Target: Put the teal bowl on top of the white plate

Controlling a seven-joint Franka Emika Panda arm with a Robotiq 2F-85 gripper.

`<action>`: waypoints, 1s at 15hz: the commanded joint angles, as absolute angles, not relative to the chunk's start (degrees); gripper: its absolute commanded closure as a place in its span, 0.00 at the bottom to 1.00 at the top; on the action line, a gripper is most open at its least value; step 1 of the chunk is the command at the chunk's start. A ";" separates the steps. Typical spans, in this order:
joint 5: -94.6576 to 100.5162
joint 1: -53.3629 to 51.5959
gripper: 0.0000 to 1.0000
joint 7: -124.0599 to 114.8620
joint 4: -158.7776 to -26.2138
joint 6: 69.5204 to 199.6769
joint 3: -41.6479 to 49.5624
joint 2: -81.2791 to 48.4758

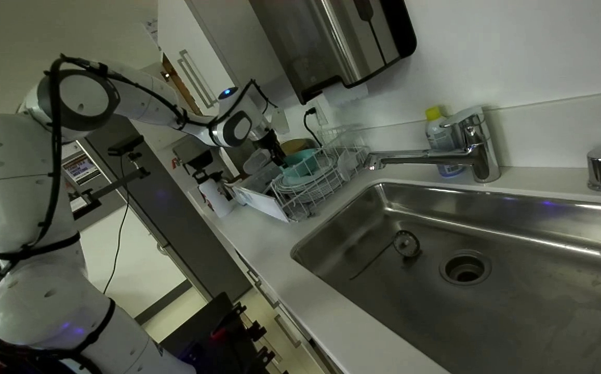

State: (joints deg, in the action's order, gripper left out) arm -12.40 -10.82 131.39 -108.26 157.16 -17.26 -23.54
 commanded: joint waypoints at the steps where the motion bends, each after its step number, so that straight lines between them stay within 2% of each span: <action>1: -14.36 -6.41 0.01 129.10 -115.61 157.44 -20.89 -15.76; 9: -23.81 -3.16 0.00 128.91 -131.93 157.09 -20.37 4.39; 11: -18.25 -5.59 0.00 122.08 -137.41 158.87 -15.65 10.37; 15: -2.77 -3.24 0.00 106.37 -144.58 156.89 -10.85 19.78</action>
State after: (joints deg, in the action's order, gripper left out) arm -11.56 -4.46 116.43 -137.85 157.28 -13.33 11.70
